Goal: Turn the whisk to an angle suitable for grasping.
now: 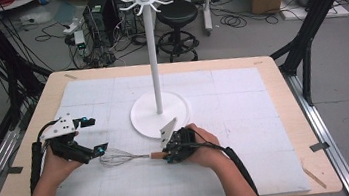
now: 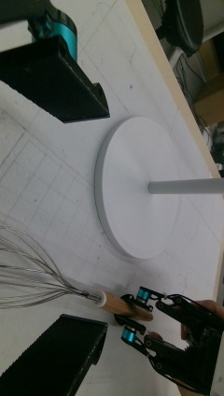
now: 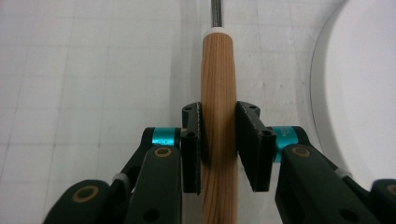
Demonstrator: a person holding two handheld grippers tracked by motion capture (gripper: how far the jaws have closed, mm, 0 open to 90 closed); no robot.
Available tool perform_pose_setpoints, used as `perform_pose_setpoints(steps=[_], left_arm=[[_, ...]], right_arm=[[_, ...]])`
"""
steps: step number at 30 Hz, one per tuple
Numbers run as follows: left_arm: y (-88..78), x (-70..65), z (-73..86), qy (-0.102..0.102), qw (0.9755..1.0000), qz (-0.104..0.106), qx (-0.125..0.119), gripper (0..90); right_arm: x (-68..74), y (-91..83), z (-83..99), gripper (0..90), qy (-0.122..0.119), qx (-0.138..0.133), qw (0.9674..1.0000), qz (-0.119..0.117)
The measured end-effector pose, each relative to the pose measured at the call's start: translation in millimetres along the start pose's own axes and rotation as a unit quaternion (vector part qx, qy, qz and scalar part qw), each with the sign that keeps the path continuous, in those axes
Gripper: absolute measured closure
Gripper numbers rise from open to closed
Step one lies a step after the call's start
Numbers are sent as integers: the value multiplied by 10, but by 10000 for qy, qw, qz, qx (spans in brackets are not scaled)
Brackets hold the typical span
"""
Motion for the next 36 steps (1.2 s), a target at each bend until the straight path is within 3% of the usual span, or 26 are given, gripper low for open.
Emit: perform_pose_setpoints(steps=[5,7,10,13,16,24,26,27,28,31,33,36], left_arm=[[-4,-3,-1,-3,10000,7,-4,17],[-5,-3,-3,3,10000,5,-9,17],[-4,-4,-6,3,10000,10,-17,17],[-6,-5,-8,0,10000,11,-24,17],[-4,-8,-5,-1,10000,12,-2,17],[-2,-12,-7,9,10000,22,2,17],[7,-18,-3,2,10000,27,12,17],[10,-20,-1,13,10000,31,27,17],[14,-22,-1,21,10000,34,37,17],[28,-34,-3,19,10000,51,40,17],[29,-37,-4,34,10000,64,47,17],[28,-41,-4,41,9999,79,56,17]], right_arm=[[-12,22,-22,709,39,-35,10000,-61],[-13,4,-19,615,91,-101,9999,10],[-28,-103,-19,539,212,-305,9991,197],[-24,-270,17,520,342,-566,9973,324],[-26,-439,100,494,549,-843,9936,505],[53,-891,481,440,1158,-1382,9773,1111],[85,-984,565,431,1324,-1575,9721,1123],[100,-1062,630,393,1452,-1690,9665,1276],[100,-1062,630,393,1452,-1690,9665,1276],[118,-1152,689,363,1648,-1830,9585,1434],[141,-1192,718,408,1681,-1947,9566,1369],[165,-1203,765,393,1702,-2021,9542,1405]])
Point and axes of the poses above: each handheld gripper's, and its own axes: y roughly forward along the jaws, z roughly out of its underside, x roughly to its left, the point moved 5 cm from there along y, roughly forward along the jaws, and after that the axes turned 5 degrees about -y, right-handed, at the moved point
